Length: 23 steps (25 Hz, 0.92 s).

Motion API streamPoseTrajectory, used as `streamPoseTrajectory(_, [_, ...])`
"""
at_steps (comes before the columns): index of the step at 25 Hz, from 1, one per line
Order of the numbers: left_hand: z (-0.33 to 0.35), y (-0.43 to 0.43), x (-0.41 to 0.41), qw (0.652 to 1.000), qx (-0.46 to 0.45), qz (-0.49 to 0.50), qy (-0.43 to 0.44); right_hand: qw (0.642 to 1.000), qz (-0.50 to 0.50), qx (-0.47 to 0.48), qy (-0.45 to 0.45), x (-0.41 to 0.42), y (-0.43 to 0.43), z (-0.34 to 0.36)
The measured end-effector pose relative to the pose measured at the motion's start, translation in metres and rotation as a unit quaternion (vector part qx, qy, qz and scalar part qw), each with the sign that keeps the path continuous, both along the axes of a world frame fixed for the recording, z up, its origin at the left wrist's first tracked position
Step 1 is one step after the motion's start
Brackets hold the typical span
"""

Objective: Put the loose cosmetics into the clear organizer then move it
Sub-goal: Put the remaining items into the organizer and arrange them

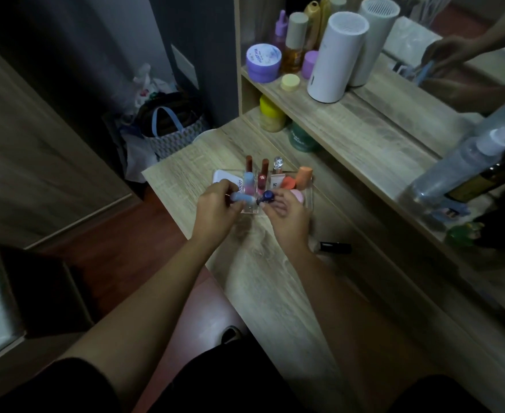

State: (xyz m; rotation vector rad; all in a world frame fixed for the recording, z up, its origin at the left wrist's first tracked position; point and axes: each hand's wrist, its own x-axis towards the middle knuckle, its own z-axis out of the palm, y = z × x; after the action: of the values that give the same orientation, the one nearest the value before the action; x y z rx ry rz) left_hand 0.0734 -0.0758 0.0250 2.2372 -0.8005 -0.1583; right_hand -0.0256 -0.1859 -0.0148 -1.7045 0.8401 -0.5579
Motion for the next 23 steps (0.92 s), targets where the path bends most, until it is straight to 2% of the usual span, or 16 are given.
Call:
streamPoseTrajectory(6, [-0.018, -0.008, 0.000, 0.997, 0.043, -0.062, -0.034, 1.000, -0.001, -0.021, 0.012, 0.007, 0.005, -0.010])
streamPoseTrajectory(11, [-0.024, -0.014, -0.005, 1.000, 0.006, -0.013, 0.011, 0.999, -0.022, -0.033, 0.020, 0.014, 0.005, -0.010])
streamPoseTrajectory(23, [-0.032, -0.019, -0.004, 0.999, -0.008, -0.048, 0.000, 0.996, -0.023, -0.033, 0.078, 0.016, 0.008, -0.017])
